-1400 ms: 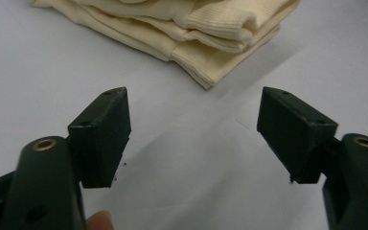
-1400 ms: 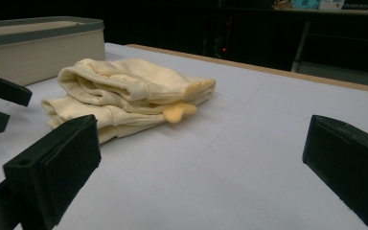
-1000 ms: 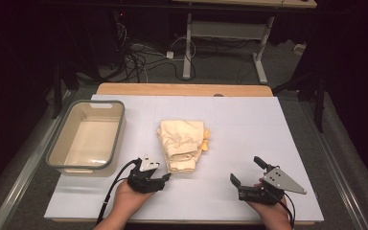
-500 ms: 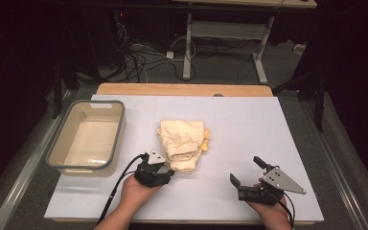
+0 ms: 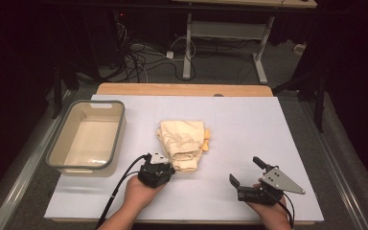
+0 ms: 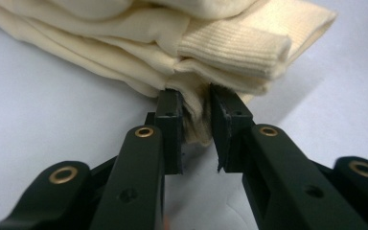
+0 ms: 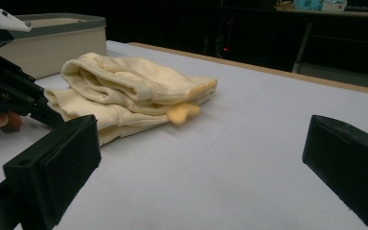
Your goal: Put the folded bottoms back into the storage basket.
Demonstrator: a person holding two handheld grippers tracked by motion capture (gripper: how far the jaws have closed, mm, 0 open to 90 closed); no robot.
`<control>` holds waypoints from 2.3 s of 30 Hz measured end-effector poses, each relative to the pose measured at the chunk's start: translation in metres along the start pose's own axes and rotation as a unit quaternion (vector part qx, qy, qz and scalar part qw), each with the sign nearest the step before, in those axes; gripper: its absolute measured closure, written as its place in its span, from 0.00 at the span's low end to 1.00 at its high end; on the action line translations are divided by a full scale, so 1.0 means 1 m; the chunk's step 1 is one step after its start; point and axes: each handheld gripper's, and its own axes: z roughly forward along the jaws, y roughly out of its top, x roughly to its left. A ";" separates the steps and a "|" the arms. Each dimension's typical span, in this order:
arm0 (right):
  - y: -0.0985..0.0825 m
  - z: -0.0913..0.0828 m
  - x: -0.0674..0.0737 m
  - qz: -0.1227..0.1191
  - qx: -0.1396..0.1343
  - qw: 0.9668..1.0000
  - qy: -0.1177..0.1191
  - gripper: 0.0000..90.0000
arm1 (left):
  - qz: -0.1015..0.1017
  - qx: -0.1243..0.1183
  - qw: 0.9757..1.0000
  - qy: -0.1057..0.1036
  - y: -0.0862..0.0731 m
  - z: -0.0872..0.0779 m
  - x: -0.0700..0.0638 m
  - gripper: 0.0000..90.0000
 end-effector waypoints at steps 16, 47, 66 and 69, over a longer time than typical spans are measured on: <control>-0.001 -0.002 -0.002 0.000 -0.001 1.000 -0.001 0.00 | 0.045 -0.002 0.999 0.000 -0.007 -0.012 0.001 0.86; -0.002 0.001 0.004 -0.006 0.005 1.000 0.008 0.00 | 0.020 -0.014 1.000 0.013 -0.051 -0.057 0.052 0.85; 0.005 0.023 0.025 0.003 0.032 0.998 0.049 0.03 | 0.012 -0.014 1.000 0.002 -0.051 -0.056 0.055 0.85; 0.007 0.029 0.030 0.008 0.033 0.997 0.063 0.03 | 0.013 -0.015 1.000 0.006 -0.052 -0.056 0.054 0.85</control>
